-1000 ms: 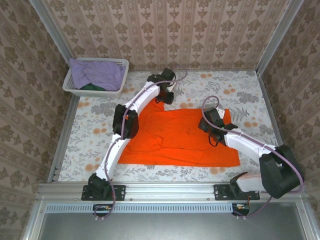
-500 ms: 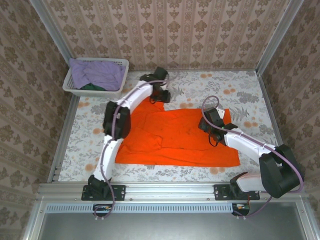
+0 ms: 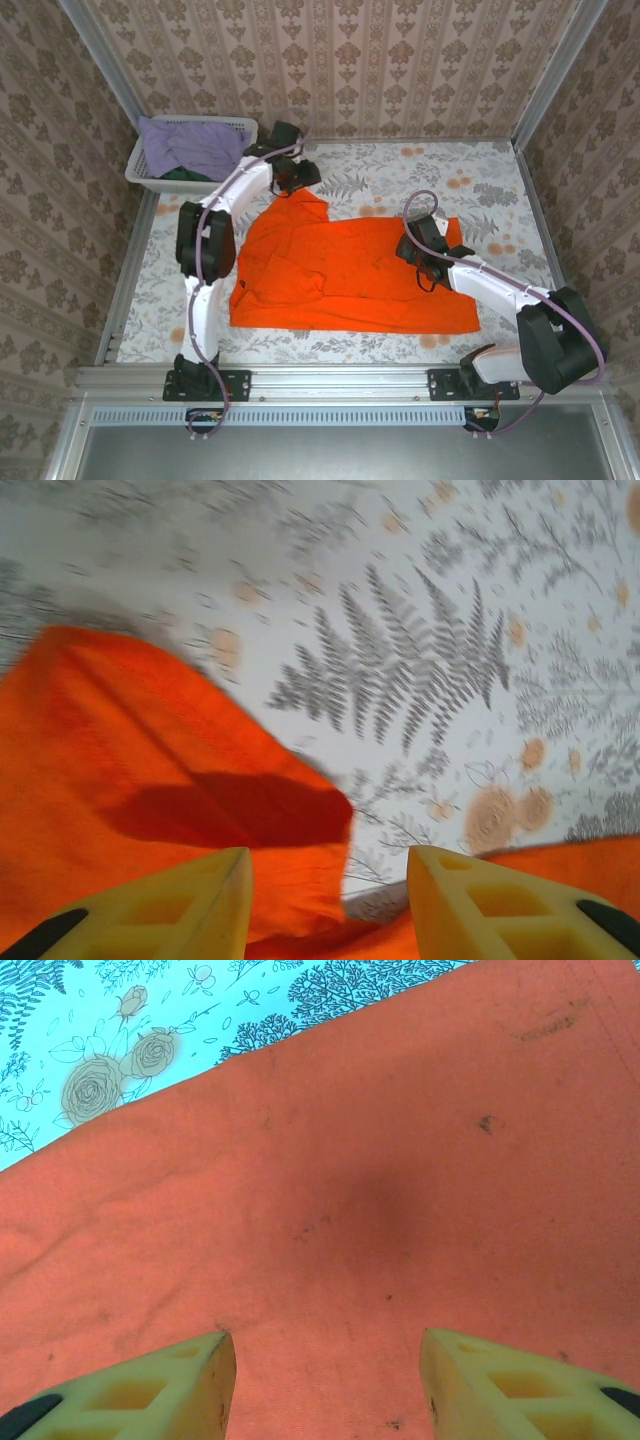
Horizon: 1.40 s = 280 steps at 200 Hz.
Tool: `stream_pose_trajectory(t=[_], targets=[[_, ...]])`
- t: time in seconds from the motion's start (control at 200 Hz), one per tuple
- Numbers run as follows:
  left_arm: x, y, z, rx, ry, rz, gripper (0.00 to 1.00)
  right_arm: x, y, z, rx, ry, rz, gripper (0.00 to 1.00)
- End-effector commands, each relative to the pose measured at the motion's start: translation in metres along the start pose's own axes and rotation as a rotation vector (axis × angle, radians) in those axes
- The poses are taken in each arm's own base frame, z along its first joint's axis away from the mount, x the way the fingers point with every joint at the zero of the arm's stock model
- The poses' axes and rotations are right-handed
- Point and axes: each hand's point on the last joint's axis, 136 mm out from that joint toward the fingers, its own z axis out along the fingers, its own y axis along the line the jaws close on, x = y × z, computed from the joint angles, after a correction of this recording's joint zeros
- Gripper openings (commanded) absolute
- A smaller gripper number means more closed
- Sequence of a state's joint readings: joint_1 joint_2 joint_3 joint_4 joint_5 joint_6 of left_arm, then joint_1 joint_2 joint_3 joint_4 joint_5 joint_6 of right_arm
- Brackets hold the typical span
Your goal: Fold and stack the t-shirts
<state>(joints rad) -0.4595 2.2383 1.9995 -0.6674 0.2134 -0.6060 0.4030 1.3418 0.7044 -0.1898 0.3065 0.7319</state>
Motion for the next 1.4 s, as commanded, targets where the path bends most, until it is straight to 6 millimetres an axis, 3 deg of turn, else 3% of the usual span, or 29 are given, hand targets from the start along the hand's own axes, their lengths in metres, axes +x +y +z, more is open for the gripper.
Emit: stream_pose_trajectory(t=[0.0,0.33,0.97,1.15,1.35,1.395], targets=[[0.021,-0.001,0.010,-0.114,0.051,0.087,0.45,-0.004,0.002,-0.002,0.002,0.007,-0.004,0.54],[0.034,0.007,0.027,-0.451,0.005,0.295,0.44,-0.004,0.002,-0.002,0.002,0.007,-0.005,0.53],[0.044,0.013,0.062,-0.431,0.066,0.279,0.34,-0.004,0.003,-0.001,0.000,0.009,-0.005,0.53],[0.044,0.011,0.065,-0.419,0.069,0.278,0.24,-0.004,0.003,-0.001,0.000,0.010,-0.006,0.53],[0.044,0.006,0.069,-0.394,0.070,0.289,0.00,-0.004,0.004,-0.002,-0.002,0.011,-0.006,0.53],[0.045,0.005,0.070,-0.388,0.071,0.294,0.00,-0.004,0.003,-0.002,-0.001,0.009,-0.006,0.53]])
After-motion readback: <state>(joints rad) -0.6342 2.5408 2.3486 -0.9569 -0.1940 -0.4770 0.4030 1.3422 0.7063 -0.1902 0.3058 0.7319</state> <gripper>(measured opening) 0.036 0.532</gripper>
